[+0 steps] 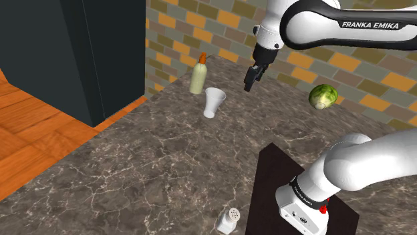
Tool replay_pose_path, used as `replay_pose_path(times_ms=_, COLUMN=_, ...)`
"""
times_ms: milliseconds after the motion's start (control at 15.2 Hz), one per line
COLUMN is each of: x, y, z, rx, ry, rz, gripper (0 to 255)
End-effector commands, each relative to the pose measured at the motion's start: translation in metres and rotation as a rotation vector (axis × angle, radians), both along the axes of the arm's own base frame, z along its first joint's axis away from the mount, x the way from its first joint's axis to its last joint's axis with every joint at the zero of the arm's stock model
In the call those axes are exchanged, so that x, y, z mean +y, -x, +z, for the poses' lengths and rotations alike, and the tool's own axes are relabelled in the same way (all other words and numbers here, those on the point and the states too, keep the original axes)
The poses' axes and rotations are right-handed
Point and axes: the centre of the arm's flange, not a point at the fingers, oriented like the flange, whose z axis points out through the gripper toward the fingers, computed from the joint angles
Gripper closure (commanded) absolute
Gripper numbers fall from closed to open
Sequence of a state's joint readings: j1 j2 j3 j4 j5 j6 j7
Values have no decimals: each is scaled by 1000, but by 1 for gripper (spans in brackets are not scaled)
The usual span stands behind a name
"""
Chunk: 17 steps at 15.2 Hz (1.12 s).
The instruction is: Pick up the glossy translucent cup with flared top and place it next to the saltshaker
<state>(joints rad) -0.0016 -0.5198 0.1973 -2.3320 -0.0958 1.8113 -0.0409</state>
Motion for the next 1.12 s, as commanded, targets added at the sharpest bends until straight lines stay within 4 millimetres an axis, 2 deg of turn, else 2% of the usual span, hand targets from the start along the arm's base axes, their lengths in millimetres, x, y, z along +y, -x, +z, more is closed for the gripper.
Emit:
replay_pose_path(times_ms=0, x=13, y=-17, z=-20, rx=-8, ry=15, rz=11, gripper=0)
replay_pose_path(times_ms=792, x=77, y=-121, z=-124, rx=-49, ry=110, rz=74, gripper=0)
replay_pose_path(times_ms=1056, x=74, y=-126, z=-143, rx=-51, ry=113, rz=76, gripper=0)
